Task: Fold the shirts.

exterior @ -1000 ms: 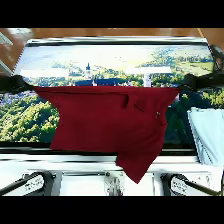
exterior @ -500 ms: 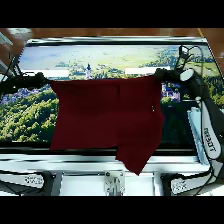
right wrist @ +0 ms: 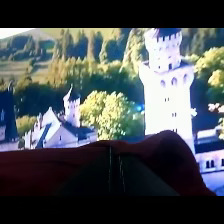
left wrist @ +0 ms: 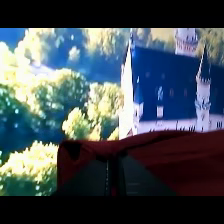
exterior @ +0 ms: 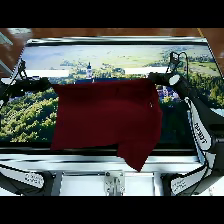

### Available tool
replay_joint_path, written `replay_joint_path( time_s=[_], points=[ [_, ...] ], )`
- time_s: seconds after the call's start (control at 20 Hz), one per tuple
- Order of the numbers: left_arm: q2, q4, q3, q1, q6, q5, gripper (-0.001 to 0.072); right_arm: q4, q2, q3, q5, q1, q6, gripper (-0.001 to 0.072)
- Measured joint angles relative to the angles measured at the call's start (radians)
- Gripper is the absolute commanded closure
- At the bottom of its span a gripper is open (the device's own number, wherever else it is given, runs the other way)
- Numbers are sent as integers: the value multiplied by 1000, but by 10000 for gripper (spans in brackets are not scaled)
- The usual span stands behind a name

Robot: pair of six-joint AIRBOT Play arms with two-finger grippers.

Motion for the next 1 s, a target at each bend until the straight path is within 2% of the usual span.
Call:
replay_joint_path(
  time_s=[0.2,0.45,0.6,0.85,0.9,0.95,1.0],
  points=[
    [-8,122,21,0,-7,-187,669,-114,22,0,250,-23,42,658],
    [-20,317,29,0,-116,-386,670,-267,30,0,578,-36,135,658],
    [-30,376,30,-2,-180,-443,670,-319,31,0,655,-37,206,657],
    [-38,404,30,-13,-216,-468,668,-350,31,0,672,-37,293,656],
    [-39,405,30,-18,-219,-470,652,-354,31,0,672,-37,303,609],
    [-40,407,31,-23,-222,-472,433,-356,31,0,672,-37,317,404],
    [-40,410,31,-25,-225,-474,129,-357,31,0,674,-37,321,210]
  ],
)
